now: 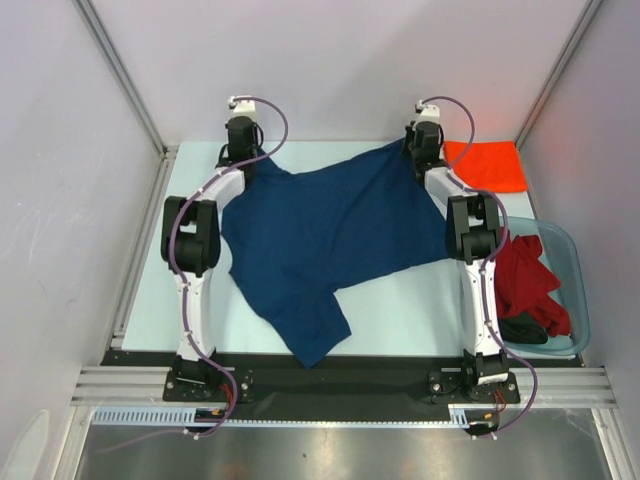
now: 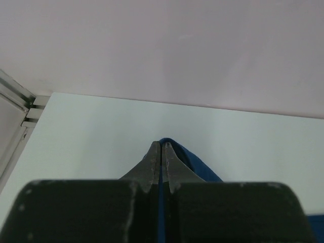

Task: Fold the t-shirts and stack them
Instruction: Flatten the tshirt out, then fold the tshirt

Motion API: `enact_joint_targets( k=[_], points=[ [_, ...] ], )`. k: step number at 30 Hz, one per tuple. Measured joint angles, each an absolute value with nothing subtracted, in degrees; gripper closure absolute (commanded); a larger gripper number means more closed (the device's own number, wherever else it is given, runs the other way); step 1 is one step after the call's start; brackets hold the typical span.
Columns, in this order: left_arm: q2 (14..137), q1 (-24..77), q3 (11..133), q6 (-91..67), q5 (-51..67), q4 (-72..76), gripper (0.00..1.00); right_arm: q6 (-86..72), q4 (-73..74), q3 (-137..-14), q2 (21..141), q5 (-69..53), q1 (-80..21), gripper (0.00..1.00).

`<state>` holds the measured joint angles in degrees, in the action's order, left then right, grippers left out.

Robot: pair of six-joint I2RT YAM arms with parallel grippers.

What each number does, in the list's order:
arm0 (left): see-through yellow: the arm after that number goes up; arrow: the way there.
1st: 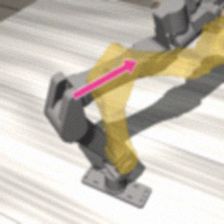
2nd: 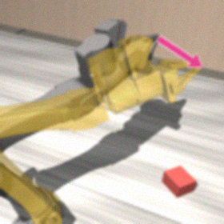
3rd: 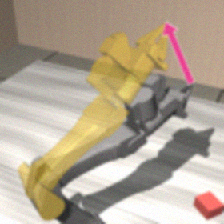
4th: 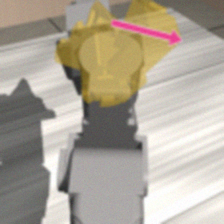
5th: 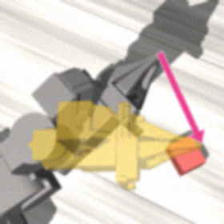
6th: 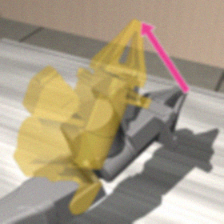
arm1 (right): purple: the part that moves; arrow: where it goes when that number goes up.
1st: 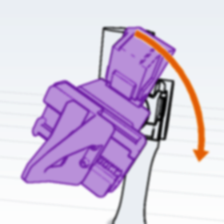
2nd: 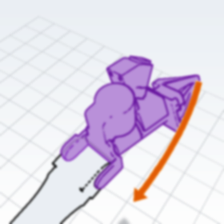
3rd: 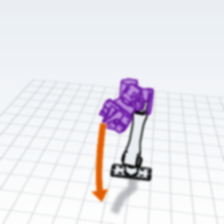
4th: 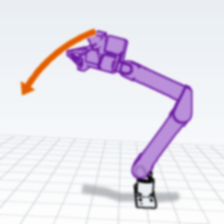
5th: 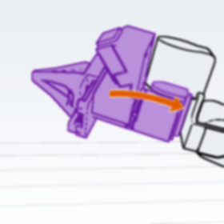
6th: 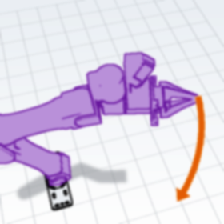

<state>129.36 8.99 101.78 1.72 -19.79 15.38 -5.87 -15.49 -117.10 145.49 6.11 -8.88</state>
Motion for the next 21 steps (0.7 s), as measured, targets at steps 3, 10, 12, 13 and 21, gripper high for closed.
enact_joint_targets(
  k=[3, 10, 12, 13, 21],
  points=[
    [129.47, 8.97, 103.26, 1.54, -22.0, 14.28, 1.0, -6.09, -14.41, -118.28, 145.51, 6.11, -8.38, 1.0],
    [129.45, 8.62, 105.32, 1.54, -26.92, 13.58, 1.0, -5.98, -13.15, -121.36, 145.91, 4.01, -7.66, 0.99],
    [129.45, 8.47, 105.32, 1.48, -26.61, 13.06, 1.0, -5.98, -12.36, -124.11, 147.04, 3.03, -7.49, 0.98],
    [129.45, 8.4, 105.32, 1.45, -26.37, 12.93, 1.0, -6.0, -11.99, -125.54, 147.74, 2.48, -7.4, 0.98],
    [128.7, 8.27, 105.32, -1.52, -23.22, 8.12, 1.0, -7.94, -7.68, -131.07, 151.46, 0.95, -7.25, 0.97]
  ],
)
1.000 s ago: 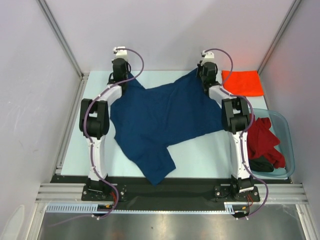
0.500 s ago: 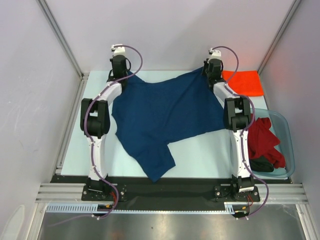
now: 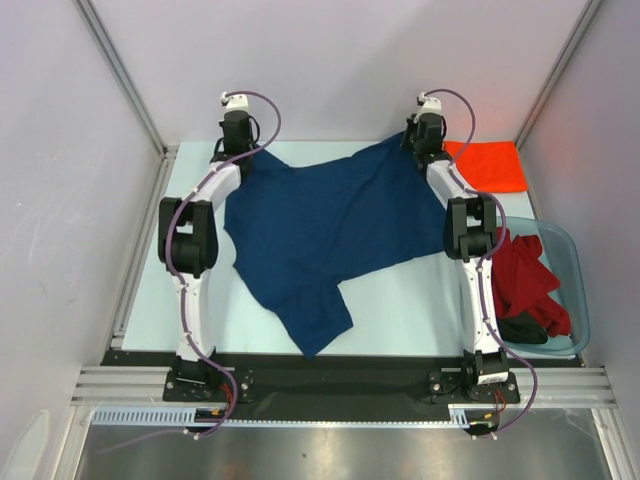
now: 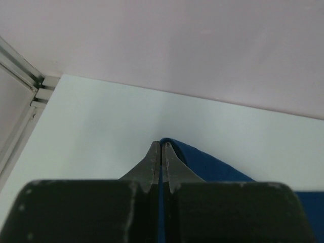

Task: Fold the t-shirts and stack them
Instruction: Fold the tshirt

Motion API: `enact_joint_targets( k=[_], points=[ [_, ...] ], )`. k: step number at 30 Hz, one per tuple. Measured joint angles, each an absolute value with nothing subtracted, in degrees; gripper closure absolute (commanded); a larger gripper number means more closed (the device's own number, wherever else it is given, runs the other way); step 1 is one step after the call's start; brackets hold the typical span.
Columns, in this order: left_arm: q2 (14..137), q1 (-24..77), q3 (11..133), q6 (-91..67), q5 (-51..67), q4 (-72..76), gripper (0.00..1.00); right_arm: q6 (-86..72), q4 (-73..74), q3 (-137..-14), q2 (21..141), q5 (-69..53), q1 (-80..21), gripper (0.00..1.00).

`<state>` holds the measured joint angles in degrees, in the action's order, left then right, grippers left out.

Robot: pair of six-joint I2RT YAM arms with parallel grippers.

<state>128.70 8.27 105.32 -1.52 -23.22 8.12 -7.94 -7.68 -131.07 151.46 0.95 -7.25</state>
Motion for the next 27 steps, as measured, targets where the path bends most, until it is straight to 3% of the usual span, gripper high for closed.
enact_joint_targets(
  k=[17, 27],
  points=[
    [108.42, 11.22, 95.94, -12.91, -17.21, -9.96, 1.0, -18.0, 10.85, -132.99, 150.74, -5.72, -5.63, 0.98],
    [101.93, 12.73, 86.59, -18.74, -13.87, -18.11, 1.0, -22.59, 23.59, -132.99, 142.74, -9.5, -2.98, 1.0]
  ],
)
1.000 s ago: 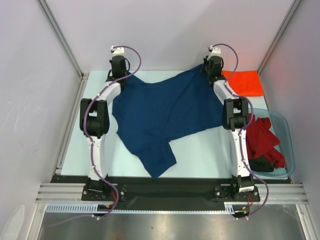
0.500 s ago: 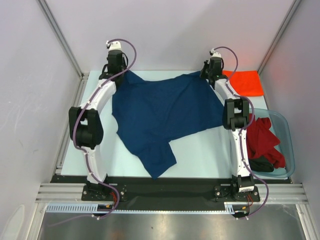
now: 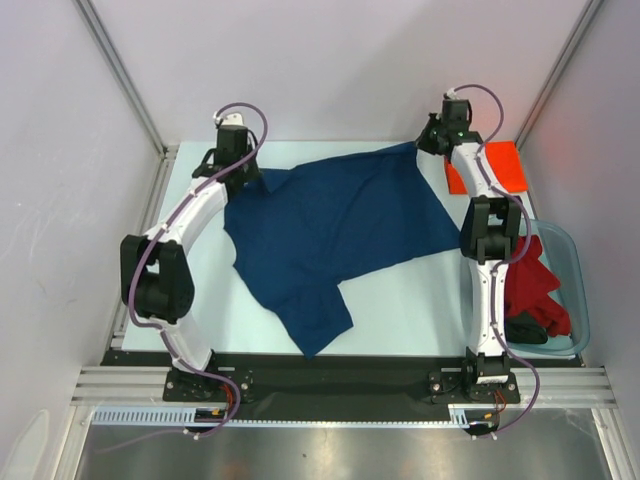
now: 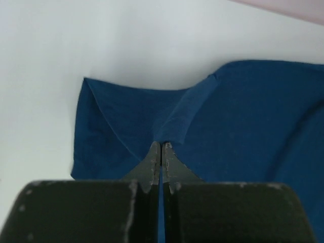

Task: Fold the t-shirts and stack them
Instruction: Fold the tshirt

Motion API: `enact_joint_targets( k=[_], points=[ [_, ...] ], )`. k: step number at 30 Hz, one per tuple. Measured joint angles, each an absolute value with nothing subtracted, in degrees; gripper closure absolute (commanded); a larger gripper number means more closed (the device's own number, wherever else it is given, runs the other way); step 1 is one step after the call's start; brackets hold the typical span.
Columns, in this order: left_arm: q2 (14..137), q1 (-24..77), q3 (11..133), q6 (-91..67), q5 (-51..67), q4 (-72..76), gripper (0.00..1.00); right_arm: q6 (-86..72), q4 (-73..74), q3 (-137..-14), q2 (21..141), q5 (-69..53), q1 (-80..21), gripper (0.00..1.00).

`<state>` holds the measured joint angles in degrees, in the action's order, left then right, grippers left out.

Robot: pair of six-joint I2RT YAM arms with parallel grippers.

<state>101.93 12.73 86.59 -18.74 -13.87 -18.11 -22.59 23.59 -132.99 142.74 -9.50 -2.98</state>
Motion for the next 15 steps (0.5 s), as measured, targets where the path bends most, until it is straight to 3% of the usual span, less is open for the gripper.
enact_joint_targets(
  k=[15],
  points=[
    [84.49, 14.79, 72.03, -25.12, -9.72, -23.77, 1.0, -22.68, 40.1, -132.97, 140.46, -14.0, 0.34, 1.0]
  ],
)
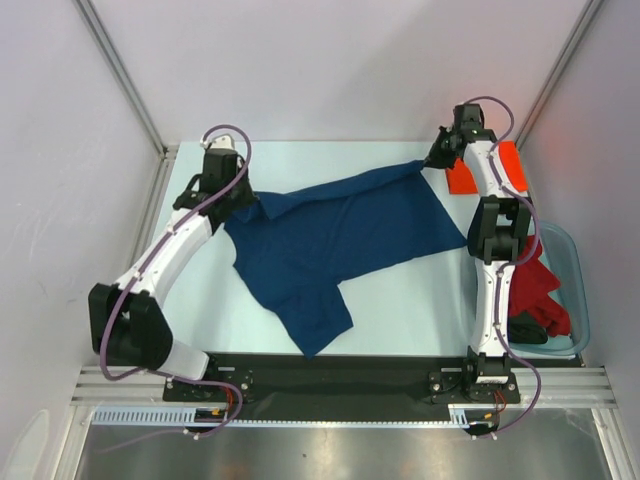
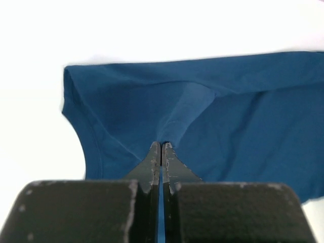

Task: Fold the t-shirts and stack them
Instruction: Fold the tshirt

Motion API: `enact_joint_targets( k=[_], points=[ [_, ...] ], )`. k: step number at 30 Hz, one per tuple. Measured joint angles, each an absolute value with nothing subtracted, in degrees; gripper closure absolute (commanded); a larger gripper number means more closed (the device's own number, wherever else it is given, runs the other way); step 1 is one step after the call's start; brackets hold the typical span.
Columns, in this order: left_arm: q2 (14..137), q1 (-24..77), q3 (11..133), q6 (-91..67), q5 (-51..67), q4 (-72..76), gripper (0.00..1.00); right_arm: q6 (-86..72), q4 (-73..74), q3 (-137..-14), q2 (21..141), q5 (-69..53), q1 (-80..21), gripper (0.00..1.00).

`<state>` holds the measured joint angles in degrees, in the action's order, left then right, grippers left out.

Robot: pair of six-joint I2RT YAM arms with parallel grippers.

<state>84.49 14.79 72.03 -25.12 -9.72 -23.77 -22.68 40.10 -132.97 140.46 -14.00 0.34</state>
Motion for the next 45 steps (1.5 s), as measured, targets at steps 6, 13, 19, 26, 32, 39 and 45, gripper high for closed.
enact_joint_targets(
  k=[6, 13, 19, 26, 32, 39, 45],
  points=[
    [78.89, 14.85, 68.51, -26.13, -8.12, -25.63, 1.0, -21.34, 43.03, -132.97, 140.44, -14.06, 0.95, 1.0],
    [75.83, 16.14, 63.81, -27.11, -6.68, -26.09, 1.0, -20.45, 45.34, -132.22, 140.33, -14.31, 1.04, 1.0],
    [75.72, 16.99, 59.2, -27.57, -5.76, -26.63, 0.99, -19.22, 46.3, -128.73, 140.14, -14.41, 1.02, 1.0],
    [75.5, 17.04, 58.52, -28.01, -5.45, -27.62, 0.84, -17.23, 47.94, -128.03, 140.11, -11.88, 1.04, 1.0],
    [74.48, 17.04, 58.33, -27.29, -4.64, -28.05, 0.96, -15.55, 50.02, -129.69, 140.11, -9.91, 1.04, 0.97],
    [76.77, 15.18, 60.95, -26.41, -5.72, -30.81, 0.55, -14.98, 51.51, -131.33, 140.11, -7.44, 1.04, 0.54],
    [86.39, 8.4, 67.77, -26.55, -5.8, -30.96, 0.57, -16.03, 54.5, -131.04, 139.61, -3.99, 0.38, 0.49]
  ],
)
